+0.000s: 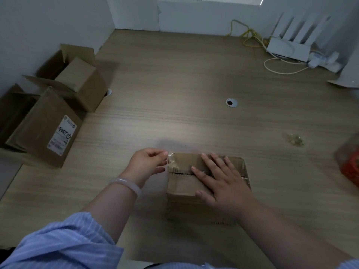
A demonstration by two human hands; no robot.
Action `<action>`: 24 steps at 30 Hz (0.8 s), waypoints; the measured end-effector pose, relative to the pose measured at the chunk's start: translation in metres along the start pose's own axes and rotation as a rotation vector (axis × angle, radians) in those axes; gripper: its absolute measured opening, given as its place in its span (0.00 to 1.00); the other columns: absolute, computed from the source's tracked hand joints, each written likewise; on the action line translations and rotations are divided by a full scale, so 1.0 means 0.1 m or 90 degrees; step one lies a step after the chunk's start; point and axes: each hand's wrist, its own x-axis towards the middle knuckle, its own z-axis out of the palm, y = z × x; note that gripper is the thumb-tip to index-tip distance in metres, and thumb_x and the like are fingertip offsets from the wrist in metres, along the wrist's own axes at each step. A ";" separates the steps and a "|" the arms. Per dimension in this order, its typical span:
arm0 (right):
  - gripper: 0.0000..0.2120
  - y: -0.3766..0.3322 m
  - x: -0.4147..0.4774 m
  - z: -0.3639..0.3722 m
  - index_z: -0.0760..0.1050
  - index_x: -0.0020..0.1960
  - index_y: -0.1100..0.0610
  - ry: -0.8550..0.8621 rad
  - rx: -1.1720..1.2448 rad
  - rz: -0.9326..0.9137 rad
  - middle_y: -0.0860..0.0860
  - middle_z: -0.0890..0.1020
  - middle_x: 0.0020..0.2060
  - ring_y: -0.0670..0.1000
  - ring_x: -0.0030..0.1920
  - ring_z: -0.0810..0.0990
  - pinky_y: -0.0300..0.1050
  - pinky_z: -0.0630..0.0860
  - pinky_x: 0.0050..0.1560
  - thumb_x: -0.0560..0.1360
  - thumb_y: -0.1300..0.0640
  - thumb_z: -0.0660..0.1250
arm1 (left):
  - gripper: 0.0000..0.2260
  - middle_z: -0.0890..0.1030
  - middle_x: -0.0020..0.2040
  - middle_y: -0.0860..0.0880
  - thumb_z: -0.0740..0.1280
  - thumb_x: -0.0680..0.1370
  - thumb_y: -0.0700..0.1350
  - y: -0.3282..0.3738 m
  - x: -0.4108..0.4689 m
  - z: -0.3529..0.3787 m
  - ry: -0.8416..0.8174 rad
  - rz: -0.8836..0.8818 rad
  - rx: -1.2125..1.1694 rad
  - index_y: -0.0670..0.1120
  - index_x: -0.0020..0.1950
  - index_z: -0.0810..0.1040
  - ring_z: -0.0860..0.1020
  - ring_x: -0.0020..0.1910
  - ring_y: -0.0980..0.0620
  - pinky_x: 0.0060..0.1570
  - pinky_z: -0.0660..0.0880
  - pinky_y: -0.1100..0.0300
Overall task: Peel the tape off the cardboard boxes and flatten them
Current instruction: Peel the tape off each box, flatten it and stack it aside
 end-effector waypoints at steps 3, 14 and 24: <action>0.28 0.00 0.00 0.00 0.58 0.74 0.40 -0.001 0.003 -0.002 0.52 0.57 0.76 0.54 0.77 0.53 0.60 0.55 0.72 0.77 0.33 0.46 | 0.04 0.84 0.42 0.46 0.70 0.74 0.38 -0.01 0.02 0.05 0.057 0.083 0.095 0.46 0.41 0.81 0.82 0.44 0.48 0.40 0.80 0.57; 0.29 0.00 0.02 -0.01 0.61 0.73 0.41 0.004 0.015 0.008 0.52 0.60 0.76 0.54 0.76 0.55 0.57 0.53 0.71 0.75 0.33 0.50 | 0.05 0.81 0.39 0.54 0.75 0.70 0.44 0.03 -0.16 -0.08 0.001 0.472 0.582 0.49 0.45 0.84 0.78 0.41 0.55 0.42 0.69 0.70; 0.28 0.04 0.00 -0.02 0.67 0.72 0.48 0.076 0.143 -0.003 0.49 0.64 0.74 0.50 0.75 0.57 0.53 0.51 0.74 0.75 0.38 0.56 | 0.06 0.77 0.46 0.50 0.75 0.69 0.48 -0.05 -0.27 -0.05 -0.090 0.493 0.696 0.48 0.43 0.85 0.75 0.46 0.53 0.48 0.70 0.64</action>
